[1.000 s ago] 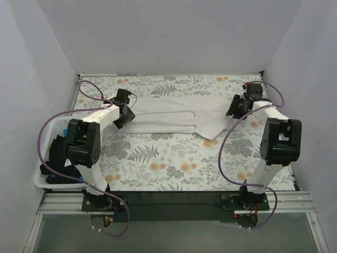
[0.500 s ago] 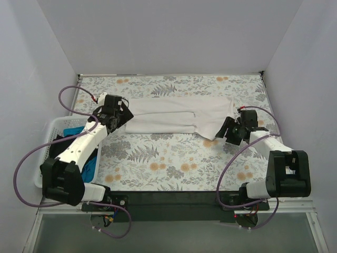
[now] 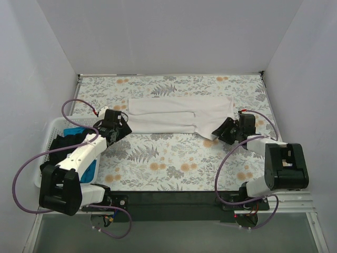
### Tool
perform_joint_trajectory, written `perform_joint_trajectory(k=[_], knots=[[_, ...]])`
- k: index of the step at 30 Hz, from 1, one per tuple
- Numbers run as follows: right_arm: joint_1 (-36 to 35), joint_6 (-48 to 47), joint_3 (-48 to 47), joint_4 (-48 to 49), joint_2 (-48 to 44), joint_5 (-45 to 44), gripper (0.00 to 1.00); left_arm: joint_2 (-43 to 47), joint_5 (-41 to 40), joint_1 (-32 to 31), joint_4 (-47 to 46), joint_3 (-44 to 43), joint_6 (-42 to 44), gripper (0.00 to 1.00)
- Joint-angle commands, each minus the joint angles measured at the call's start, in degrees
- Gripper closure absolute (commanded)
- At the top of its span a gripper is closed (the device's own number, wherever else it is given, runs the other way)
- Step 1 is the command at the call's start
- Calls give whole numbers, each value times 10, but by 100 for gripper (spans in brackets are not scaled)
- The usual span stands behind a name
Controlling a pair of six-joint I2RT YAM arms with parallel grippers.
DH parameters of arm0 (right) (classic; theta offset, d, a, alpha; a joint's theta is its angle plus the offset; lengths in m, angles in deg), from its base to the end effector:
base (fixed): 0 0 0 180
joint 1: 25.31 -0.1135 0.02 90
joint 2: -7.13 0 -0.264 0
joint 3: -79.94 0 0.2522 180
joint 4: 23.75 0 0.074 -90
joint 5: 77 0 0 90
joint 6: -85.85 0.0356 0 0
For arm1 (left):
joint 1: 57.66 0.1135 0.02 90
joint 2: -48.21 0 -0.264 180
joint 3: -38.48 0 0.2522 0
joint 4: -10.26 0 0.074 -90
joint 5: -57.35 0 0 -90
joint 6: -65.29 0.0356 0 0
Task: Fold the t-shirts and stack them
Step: Fold the tshirt
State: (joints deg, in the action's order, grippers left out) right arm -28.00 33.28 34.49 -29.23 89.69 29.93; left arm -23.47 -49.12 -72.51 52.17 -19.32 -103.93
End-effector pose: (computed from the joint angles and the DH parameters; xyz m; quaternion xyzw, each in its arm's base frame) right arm 0.2657 0.0229 0.1500 0.2139 0.8820 0.2630 0.3273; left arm 0.2371 -0.0524 0.2142 -0.5395 0.7781 -0.1197 0.2986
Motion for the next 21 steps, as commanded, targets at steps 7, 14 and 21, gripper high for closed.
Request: perform_joint_trajectory(k=[7, 14, 21], knots=[[-1, 30, -26, 59, 43, 49, 82, 12, -16, -3, -17, -4, 10, 30], [-1, 41, -115, 37, 62, 43, 99, 8, -16, -3, -16, -4, 12, 30], [0, 50, -242, 34, 160, 47, 99, -6, -6, -2, -17, -6, 18, 30]])
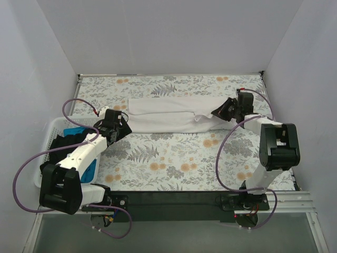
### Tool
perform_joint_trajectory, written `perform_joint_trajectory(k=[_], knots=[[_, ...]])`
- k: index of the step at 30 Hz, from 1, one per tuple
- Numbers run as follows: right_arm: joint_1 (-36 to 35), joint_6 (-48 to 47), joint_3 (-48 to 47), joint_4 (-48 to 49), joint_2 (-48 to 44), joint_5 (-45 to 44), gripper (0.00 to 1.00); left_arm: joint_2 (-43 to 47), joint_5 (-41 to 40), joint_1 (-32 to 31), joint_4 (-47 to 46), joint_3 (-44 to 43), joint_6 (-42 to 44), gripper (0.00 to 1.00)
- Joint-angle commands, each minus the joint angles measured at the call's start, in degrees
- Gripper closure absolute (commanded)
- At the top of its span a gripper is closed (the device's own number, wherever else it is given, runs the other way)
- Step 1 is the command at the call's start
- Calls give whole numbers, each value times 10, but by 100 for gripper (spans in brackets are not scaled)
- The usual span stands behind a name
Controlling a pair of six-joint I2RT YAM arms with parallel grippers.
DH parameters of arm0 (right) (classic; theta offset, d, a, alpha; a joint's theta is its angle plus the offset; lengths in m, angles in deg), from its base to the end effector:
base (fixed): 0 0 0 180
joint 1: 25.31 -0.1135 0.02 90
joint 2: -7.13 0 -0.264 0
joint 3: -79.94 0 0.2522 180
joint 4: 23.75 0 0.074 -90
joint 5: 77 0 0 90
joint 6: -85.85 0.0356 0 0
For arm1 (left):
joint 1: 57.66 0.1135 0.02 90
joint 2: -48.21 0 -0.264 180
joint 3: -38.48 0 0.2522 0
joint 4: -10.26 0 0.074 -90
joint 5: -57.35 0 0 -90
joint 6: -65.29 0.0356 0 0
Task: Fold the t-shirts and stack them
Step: Fold the tshirt
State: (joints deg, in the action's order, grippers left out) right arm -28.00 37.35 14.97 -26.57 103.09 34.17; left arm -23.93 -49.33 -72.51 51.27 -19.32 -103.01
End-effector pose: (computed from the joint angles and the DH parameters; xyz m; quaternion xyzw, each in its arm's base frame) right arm 0.3517 0.0294 0.1866 0.2065 0.8466 0.3243 0.3680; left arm 0.2393 -0.0529 0.2134 -0.5334 0.7807 -0.1188 0.3031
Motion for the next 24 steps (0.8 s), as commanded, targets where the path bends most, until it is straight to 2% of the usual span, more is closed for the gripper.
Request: perform_joint_trajectory(k=[1, 3, 5, 8, 12, 15, 18, 24], knots=[[0, 10, -55, 8, 45, 1, 99, -2, -3, -3, -8, -6, 9, 30], [1, 10, -73, 8, 62, -4, 96, -2, -2, -2, -8, -5, 9, 30], [4, 12, -99, 7, 85, -7, 89, -3, -2, -2, -8, -4, 9, 30], [9, 4, -126, 7, 109, -11, 71, -5, -2, -2, -7, -5, 9, 30], [16, -52, -152, -27, 98, -31, 43, -11, 1, -3, -8, -4, 1, 30], [21, -108, -156, -82, 64, -73, 33, -21, 14, 0, -8, -18, -21, 30], [53, -129, -115, -108, 0, -105, 30, -49, 24, 8, 0, -33, -52, 28], [94, -137, 4, -147, -77, -102, 33, -108, 63, 24, 0, -69, -76, 26]])
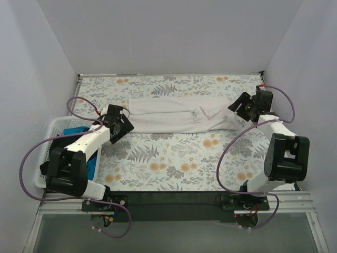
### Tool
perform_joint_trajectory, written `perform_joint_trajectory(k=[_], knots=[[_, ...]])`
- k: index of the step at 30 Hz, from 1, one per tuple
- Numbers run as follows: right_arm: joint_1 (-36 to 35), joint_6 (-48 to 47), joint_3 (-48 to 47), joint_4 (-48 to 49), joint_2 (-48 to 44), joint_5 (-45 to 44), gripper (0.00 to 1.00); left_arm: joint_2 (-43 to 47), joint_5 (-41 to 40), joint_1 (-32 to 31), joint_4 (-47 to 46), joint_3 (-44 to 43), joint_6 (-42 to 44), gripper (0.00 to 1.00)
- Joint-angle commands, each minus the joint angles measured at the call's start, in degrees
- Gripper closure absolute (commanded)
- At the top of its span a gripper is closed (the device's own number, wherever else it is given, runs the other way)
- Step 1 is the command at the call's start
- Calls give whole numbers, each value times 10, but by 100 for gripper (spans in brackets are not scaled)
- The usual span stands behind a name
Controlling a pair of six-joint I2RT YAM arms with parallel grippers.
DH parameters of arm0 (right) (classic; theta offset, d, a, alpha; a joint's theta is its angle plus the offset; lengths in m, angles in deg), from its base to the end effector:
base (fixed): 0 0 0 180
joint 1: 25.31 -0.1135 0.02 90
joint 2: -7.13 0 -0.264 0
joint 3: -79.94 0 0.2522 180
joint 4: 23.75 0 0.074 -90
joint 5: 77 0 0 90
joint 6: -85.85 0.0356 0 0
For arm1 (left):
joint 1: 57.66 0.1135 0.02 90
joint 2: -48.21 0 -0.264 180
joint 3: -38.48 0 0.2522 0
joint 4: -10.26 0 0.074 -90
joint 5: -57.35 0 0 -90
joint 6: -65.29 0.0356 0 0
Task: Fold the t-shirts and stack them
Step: Fold the tshirt
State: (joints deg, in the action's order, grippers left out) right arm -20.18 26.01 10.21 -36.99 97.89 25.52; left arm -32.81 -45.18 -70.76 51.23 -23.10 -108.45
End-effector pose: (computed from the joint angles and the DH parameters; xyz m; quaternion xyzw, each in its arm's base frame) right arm 0.3481 -0.0235 0.2257 0.2178 0.8529 0.1948 0.4327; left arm 0.2650 -0.0537 0.1958 -0.5784 0.7681 -0.1199 0.2474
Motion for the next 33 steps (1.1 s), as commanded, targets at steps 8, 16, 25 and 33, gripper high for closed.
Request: perform_joint_trajectory(k=[8, 16, 25, 33], knots=[[66, -14, 134, -39, -59, 41, 33, -96, 23, 8, -2, -76, -46, 26], [67, 22, 178, 33, -46, 65, 33, -152, 25, 8, -18, -99, -58, 29], [67, 67, 210, 98, -10, 51, 35, -180, 17, 8, -21, -99, -68, 39], [67, 103, 227, 128, 2, 4, 40, -185, 4, 8, -22, -88, -77, 53]])
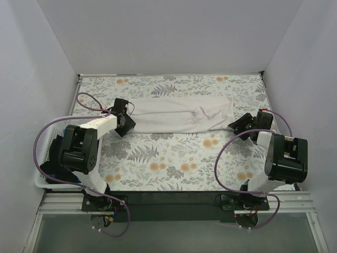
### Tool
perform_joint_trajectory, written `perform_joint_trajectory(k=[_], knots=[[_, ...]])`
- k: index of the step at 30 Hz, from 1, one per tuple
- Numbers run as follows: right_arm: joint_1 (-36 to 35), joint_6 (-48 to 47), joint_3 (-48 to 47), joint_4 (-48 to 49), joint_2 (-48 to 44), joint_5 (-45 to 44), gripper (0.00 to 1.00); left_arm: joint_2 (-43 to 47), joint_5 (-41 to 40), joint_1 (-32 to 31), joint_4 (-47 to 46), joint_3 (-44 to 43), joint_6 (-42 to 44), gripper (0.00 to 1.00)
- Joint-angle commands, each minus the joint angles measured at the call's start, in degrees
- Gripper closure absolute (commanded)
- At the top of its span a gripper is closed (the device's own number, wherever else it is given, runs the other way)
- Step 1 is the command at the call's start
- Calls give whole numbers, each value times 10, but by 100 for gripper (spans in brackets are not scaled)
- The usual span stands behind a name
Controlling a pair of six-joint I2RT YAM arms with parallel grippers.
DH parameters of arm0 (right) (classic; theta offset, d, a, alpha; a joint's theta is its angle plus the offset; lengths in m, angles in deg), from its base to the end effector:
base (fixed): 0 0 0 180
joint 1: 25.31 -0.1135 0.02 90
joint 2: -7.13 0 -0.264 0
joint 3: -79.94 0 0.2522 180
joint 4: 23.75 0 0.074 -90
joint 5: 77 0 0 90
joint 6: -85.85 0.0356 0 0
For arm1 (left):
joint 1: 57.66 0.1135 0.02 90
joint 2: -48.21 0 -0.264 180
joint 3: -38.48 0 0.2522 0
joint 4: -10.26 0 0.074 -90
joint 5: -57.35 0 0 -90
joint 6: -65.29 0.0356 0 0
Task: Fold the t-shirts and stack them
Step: Fold the tshirt
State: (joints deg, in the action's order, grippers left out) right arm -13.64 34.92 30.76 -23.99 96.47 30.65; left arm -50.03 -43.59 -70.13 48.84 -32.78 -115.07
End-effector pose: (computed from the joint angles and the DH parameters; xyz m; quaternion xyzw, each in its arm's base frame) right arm 0.2880 -0.0485 0.1449 0.3262 0.8381 0.2335 0.3697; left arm 0.3214 -0.0642 0.1612 -0.6272 0.7440 -0.1066 0.2042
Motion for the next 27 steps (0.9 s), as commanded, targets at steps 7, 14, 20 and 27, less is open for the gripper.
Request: perform_joint_trajectory(k=[7, 14, 20, 27], knots=[[3, 25, 40, 11, 27, -74, 57, -17, -28, 3, 3, 14, -14, 76], [10, 18, 38, 12, 36, -85, 79, -33, -37, 3, 12, 11, -16, 92], [42, 7, 50, 9, 21, -71, 99, -24, -51, 12, 45, 9, -17, 100], [77, -14, 70, -48, -46, -61, 99, 21, -53, 16, 95, 59, -40, 100]])
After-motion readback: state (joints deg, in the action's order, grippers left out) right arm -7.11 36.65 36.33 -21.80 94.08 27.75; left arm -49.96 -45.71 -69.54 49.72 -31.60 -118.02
